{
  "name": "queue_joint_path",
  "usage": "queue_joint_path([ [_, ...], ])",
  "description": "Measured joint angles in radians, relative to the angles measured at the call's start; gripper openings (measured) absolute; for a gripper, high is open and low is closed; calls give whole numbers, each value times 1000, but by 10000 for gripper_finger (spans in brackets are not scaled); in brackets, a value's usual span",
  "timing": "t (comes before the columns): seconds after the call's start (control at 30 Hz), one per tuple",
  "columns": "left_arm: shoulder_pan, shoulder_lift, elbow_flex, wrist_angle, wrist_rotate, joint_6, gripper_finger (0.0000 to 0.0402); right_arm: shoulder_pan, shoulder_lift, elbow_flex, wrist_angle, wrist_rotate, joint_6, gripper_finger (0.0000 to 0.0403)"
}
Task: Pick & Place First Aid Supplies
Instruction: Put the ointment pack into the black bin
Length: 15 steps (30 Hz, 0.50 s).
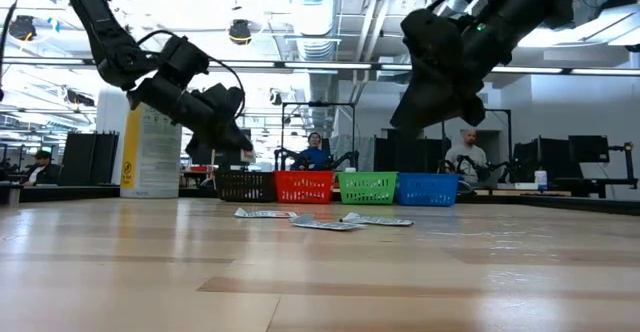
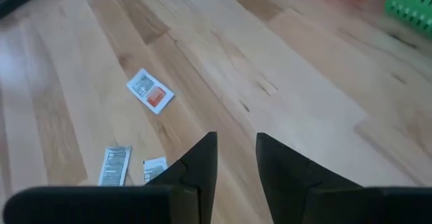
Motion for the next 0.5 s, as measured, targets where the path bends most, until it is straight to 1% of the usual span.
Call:
queue_joint_path([
  [0.3, 0, 3, 55, 6, -22, 3, 81, 12, 33, 0, 81, -2, 3, 98],
  [0.43, 0, 3, 56, -10, -23, 5, 96, 19, 32, 0, 101, -3, 3, 98],
  [0.5, -1, 3, 56, -34, -25, 29, 102, 21, 32, 0, 99, -3, 3, 98],
])
